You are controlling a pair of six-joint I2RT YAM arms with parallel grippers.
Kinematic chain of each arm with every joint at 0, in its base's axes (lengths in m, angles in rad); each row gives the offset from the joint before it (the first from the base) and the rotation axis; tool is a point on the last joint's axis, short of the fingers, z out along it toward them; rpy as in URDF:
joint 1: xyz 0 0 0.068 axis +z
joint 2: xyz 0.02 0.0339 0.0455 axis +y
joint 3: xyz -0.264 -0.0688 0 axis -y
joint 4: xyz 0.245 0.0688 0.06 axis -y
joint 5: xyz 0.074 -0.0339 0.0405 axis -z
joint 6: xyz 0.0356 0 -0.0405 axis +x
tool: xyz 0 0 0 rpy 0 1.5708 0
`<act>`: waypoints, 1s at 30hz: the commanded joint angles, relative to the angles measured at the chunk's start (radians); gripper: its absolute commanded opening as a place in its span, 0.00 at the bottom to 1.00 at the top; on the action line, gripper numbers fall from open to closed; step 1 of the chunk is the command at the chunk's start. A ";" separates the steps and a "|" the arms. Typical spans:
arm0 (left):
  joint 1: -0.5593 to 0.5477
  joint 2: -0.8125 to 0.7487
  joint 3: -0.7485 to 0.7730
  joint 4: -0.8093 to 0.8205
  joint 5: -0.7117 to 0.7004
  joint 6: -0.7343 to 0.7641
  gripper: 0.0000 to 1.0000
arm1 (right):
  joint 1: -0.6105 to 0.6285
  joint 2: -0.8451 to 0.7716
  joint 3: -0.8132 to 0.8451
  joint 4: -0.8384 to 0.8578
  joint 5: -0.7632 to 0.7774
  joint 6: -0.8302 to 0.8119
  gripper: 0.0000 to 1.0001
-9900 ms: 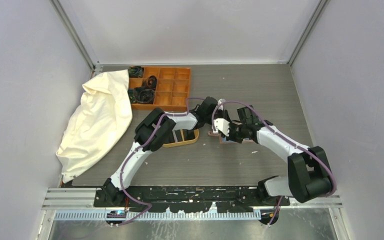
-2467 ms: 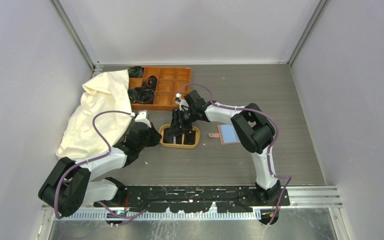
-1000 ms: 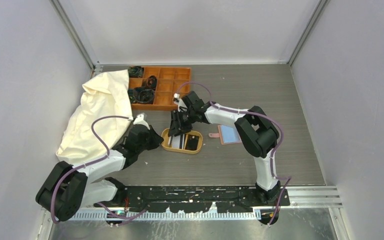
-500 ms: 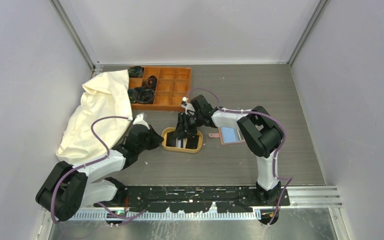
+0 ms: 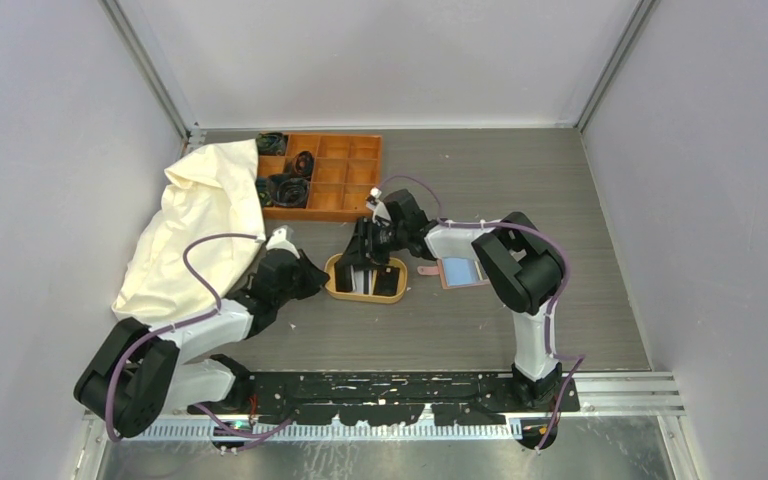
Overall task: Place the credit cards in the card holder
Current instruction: Pick up the credit card from the storage box.
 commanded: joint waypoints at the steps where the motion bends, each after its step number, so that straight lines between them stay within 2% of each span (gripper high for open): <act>1: -0.003 0.008 -0.001 0.113 0.044 -0.041 0.00 | 0.019 0.023 0.007 0.075 0.048 0.062 0.53; 3: -0.002 0.013 -0.003 0.118 0.047 -0.043 0.00 | 0.040 0.029 0.020 0.050 0.055 0.042 0.53; 7: -0.002 0.007 -0.005 0.117 0.047 -0.045 0.00 | 0.087 0.045 0.120 -0.212 0.179 -0.120 0.53; 10: -0.002 -0.005 -0.011 0.112 0.043 -0.045 0.00 | 0.094 0.048 0.140 -0.273 0.222 -0.160 0.53; 16: -0.002 -0.030 -0.020 0.097 0.025 -0.036 0.00 | 0.084 0.030 0.155 -0.305 0.216 -0.181 0.51; 22: -0.002 -0.043 -0.024 0.096 0.020 -0.026 0.00 | 0.035 0.011 0.119 -0.193 0.053 -0.107 0.48; 30: -0.001 -0.053 -0.023 0.102 0.035 -0.015 0.13 | 0.005 -0.008 0.101 -0.162 -0.023 -0.089 0.47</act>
